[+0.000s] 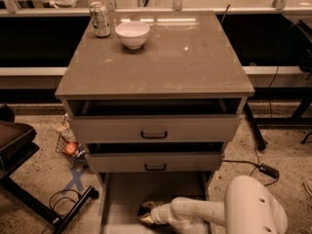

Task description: Pick rxbar chocolate from bottom drawer and place on counter

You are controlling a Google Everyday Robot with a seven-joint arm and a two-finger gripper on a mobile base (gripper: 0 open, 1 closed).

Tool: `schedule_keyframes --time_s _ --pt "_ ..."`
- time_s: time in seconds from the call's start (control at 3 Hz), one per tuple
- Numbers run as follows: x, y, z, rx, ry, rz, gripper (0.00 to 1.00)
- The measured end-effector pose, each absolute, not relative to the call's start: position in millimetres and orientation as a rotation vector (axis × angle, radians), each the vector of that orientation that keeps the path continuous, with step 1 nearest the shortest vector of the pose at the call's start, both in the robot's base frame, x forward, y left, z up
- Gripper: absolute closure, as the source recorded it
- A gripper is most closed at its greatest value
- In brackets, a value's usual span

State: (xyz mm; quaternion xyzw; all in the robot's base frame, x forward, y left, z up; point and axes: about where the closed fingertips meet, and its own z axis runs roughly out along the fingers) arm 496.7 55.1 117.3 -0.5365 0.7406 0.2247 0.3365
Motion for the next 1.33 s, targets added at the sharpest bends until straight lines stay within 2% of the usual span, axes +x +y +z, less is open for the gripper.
schedule_keyframes --time_s 0.33,0.67,1.0,1.33 --pt "496.0 56.5 117.0 -1.399 1.93 0.588 1.0" --pt "496.0 56.5 117.0 -1.399 1.93 0.588 1.0" --pt "495.1 58.0 116.7 -1.4 1.93 0.591 0.83" --pt "494.3 59.5 116.4 -1.401 1.929 0.594 0.6"
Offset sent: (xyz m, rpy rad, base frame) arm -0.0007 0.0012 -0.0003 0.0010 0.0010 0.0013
